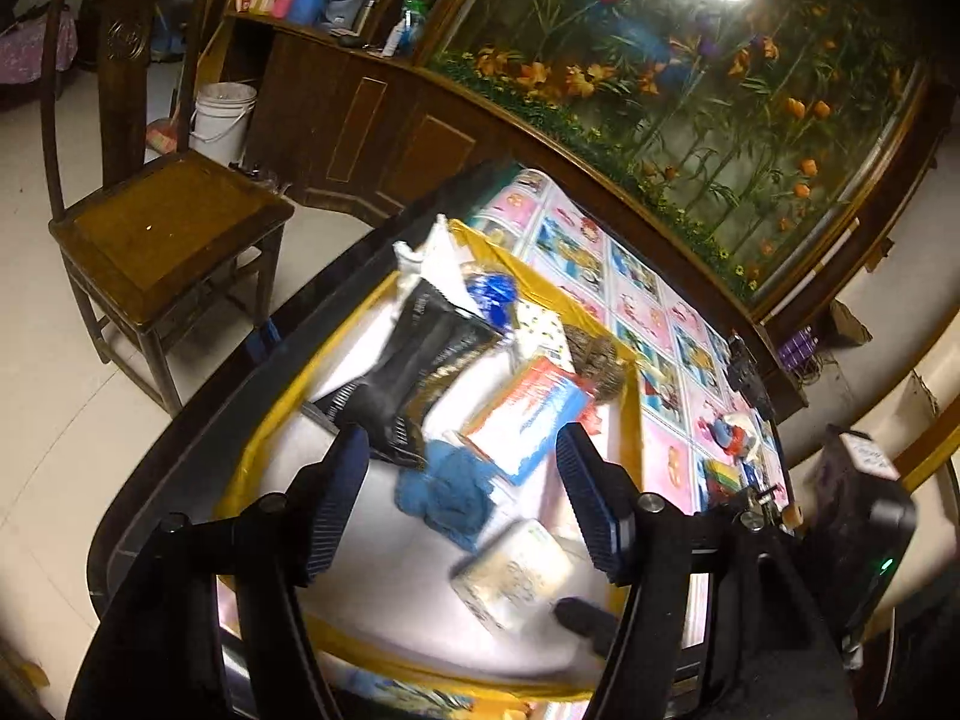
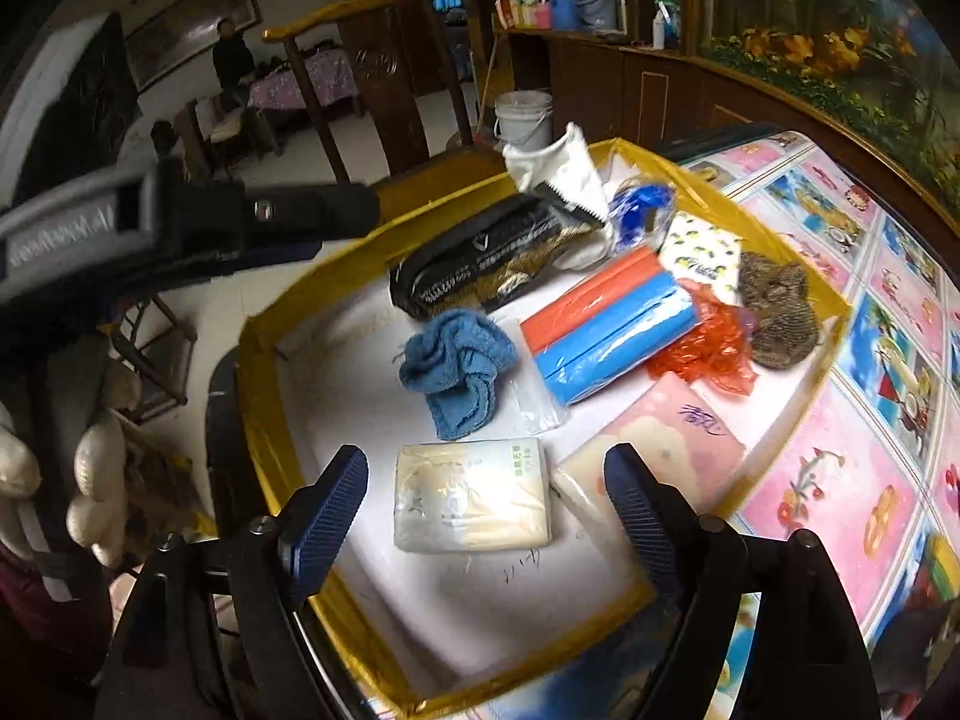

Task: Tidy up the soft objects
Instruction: 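Carry the blue cloth and face tissue pack into the yellow box and release both, then move both grippers back over the table, then lower the right gripper onto the white cloth and grasp it, then grasp the blue knitted cloth with red bag with the left gripper while the right lifts the white cloth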

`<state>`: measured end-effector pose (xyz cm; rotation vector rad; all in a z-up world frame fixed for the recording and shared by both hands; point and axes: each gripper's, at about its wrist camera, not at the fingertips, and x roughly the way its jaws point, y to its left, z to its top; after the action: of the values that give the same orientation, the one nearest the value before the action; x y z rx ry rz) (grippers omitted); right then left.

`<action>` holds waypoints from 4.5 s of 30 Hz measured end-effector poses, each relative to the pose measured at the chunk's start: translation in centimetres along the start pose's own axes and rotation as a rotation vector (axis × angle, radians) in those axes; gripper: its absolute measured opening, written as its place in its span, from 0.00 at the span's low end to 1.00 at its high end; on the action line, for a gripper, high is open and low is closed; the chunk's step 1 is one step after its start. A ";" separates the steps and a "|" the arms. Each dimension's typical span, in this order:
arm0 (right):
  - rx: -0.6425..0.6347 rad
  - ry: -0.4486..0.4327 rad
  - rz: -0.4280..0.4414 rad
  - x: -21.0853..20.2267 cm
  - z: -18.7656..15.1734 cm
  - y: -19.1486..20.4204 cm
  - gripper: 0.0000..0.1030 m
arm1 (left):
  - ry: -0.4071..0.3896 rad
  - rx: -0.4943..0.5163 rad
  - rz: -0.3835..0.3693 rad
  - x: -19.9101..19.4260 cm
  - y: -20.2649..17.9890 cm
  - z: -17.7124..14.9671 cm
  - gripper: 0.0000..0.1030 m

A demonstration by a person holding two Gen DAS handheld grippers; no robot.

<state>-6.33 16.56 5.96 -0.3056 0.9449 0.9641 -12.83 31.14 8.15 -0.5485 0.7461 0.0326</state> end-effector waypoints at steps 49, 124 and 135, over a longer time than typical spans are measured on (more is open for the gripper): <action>0.683 -0.278 -0.364 -25.9 -25.0 -15.2 0.89 | 0.272 0.368 -0.239 2.9 -16.8 -10.3 0.62; 0.477 0.054 0.007 -11.1 -2.9 -28.5 0.10 | 0.299 0.298 -0.211 6.5 -14.9 -5.6 0.62; 0.606 0.065 -0.007 -10.7 -3.5 -30.2 0.66 | 0.276 0.257 -0.173 8.1 -18.9 -4.1 0.62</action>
<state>13.77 -8.66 7.36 0.1733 1.2443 0.6239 -5.29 11.60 9.21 -0.3728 0.9522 -0.3015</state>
